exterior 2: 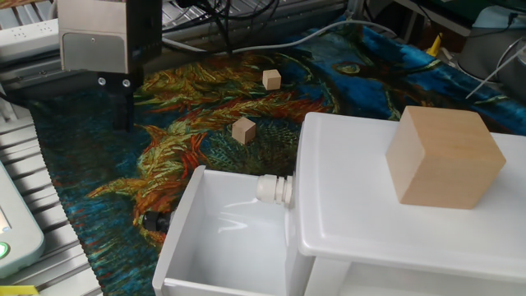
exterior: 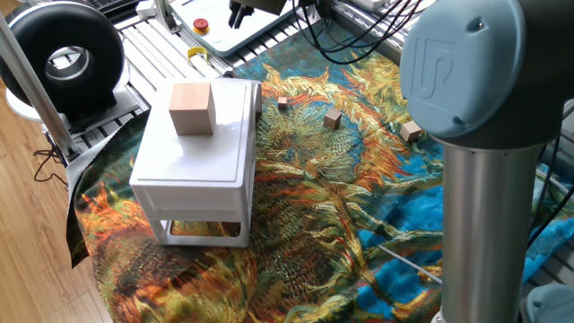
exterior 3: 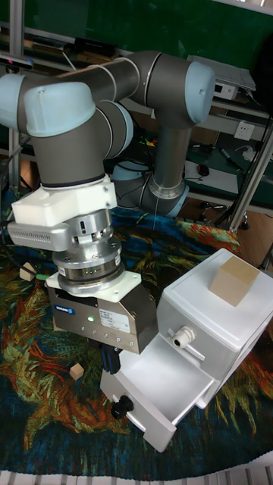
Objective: Grasp the handle and close the drawer
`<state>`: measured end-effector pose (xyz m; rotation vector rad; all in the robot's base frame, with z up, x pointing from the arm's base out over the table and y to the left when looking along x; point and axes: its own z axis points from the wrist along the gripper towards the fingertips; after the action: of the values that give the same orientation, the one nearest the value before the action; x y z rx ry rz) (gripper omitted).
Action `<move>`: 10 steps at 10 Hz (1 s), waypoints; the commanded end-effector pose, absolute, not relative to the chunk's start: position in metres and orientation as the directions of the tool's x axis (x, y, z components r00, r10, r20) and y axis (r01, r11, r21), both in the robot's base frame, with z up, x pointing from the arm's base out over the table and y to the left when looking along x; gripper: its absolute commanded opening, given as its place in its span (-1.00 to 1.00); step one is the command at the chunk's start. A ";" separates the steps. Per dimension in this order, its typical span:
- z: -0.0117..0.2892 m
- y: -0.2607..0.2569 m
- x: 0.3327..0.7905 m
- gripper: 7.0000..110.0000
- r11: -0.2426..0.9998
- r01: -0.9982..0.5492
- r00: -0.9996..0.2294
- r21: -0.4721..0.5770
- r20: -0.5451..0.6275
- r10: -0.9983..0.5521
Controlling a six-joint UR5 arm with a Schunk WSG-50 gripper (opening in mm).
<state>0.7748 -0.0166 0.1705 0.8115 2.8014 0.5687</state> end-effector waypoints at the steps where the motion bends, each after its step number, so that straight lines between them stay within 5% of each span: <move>1: 0.177 -0.013 0.777 -1.00 0.785 0.446 -0.850 0.430 -0.070 0.522; 10: 0.177 -0.014 0.779 -1.00 0.775 0.461 -0.840 0.433 -0.069 0.538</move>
<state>0.7771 -0.0147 0.1739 0.7782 2.7909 0.5887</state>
